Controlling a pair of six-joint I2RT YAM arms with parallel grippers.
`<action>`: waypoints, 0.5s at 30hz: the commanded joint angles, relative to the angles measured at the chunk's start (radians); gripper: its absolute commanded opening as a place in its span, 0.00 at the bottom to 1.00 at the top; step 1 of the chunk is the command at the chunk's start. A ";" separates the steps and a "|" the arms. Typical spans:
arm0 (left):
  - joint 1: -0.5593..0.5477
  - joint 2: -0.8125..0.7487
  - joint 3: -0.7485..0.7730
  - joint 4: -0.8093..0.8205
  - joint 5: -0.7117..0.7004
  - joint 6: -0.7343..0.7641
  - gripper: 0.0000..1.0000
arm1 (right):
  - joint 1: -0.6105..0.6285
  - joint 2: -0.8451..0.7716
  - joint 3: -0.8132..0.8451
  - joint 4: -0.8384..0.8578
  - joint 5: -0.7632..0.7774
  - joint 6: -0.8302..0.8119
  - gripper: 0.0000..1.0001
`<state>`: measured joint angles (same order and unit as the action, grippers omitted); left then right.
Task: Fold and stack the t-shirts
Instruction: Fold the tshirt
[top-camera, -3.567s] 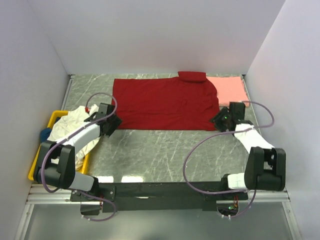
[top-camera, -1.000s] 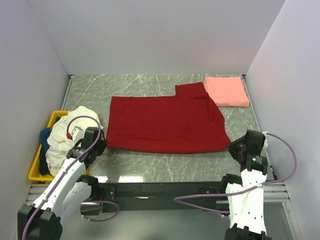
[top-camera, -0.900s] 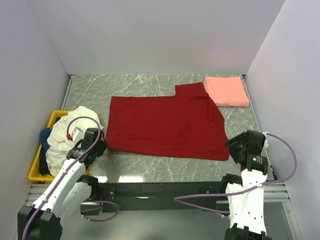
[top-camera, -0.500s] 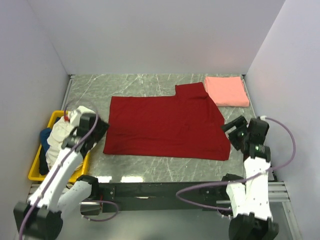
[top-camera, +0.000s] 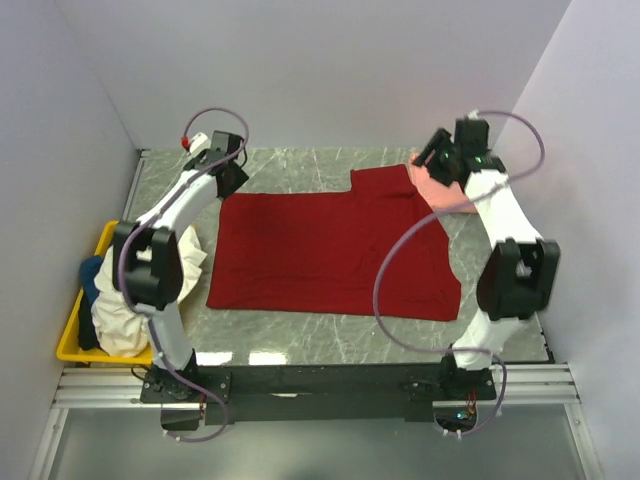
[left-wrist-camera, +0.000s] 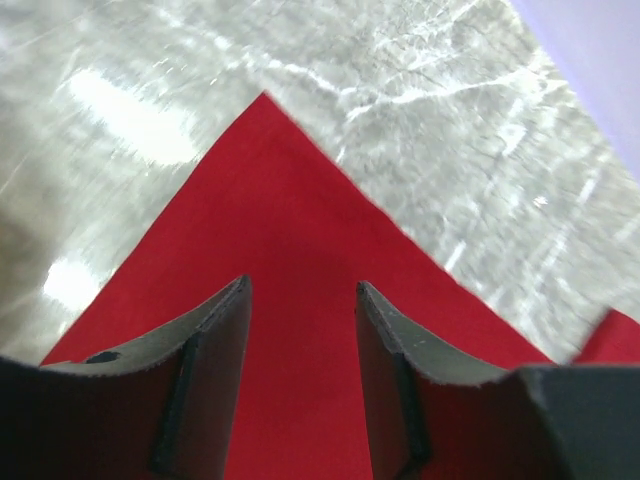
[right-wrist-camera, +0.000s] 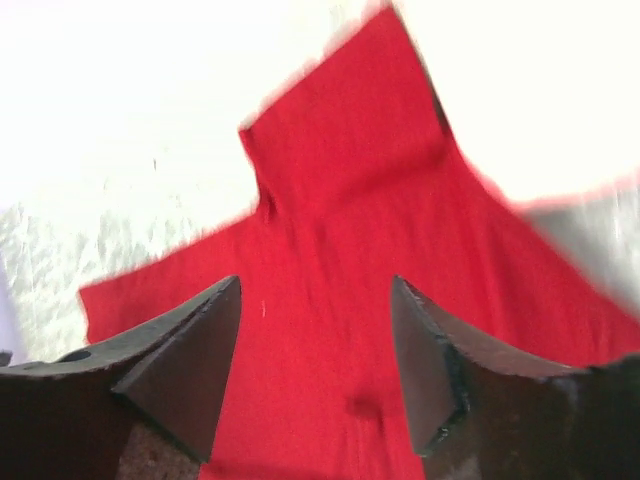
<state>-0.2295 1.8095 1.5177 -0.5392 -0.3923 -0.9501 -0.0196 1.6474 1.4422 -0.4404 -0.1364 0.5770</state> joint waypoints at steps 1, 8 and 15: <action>0.010 0.115 0.142 -0.042 -0.040 0.077 0.51 | 0.015 0.164 0.214 -0.036 0.063 -0.091 0.66; 0.018 0.321 0.347 -0.087 -0.079 0.135 0.49 | 0.049 0.582 0.697 -0.146 0.083 -0.149 0.61; 0.036 0.438 0.420 -0.082 -0.094 0.152 0.48 | 0.067 0.770 0.874 -0.132 0.049 -0.207 0.60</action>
<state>-0.2054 2.2192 1.8687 -0.6132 -0.4484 -0.8284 0.0303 2.3997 2.2368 -0.5625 -0.0807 0.4217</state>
